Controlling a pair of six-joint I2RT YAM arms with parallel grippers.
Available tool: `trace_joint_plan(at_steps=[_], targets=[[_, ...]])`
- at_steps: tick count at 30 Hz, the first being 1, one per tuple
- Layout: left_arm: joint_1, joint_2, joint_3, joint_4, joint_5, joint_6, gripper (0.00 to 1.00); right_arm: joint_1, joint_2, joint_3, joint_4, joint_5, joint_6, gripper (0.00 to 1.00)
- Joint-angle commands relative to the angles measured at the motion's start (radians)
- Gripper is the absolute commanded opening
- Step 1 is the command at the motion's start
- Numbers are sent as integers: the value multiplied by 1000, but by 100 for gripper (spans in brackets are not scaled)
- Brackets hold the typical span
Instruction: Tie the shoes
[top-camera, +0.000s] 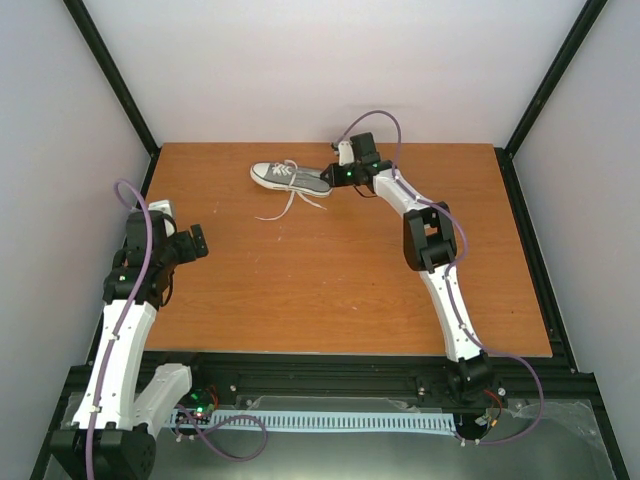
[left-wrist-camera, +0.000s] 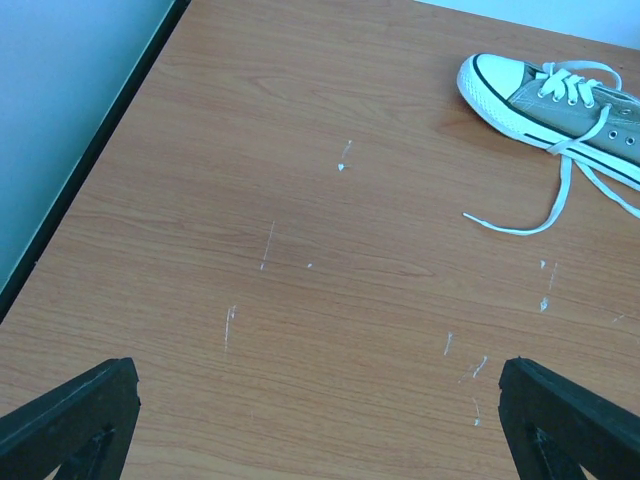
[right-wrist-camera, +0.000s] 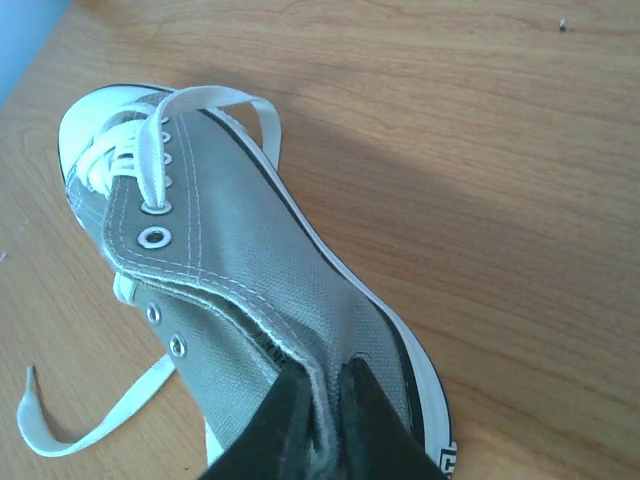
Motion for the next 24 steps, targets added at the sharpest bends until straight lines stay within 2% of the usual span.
trace_joint_plan(at_steps=[1,7,13,19,24], targets=[[1,2,2,-14,-26,19,100,6,-53,11,-27,11,-37,3],[1,7,3,-19,-37,16,100,-8,-317,-151,-57,177,-53,3],[2,4,5,-21,-37,13,100,-109,-638,-374,-50,325,16,3],[2,7,10,-24,-15,8,100,-164,-888,-456,-141,474,13,3],[2,-31,-7,7,71,23,100,-162,-1062,-582,-131,489,90,3]])
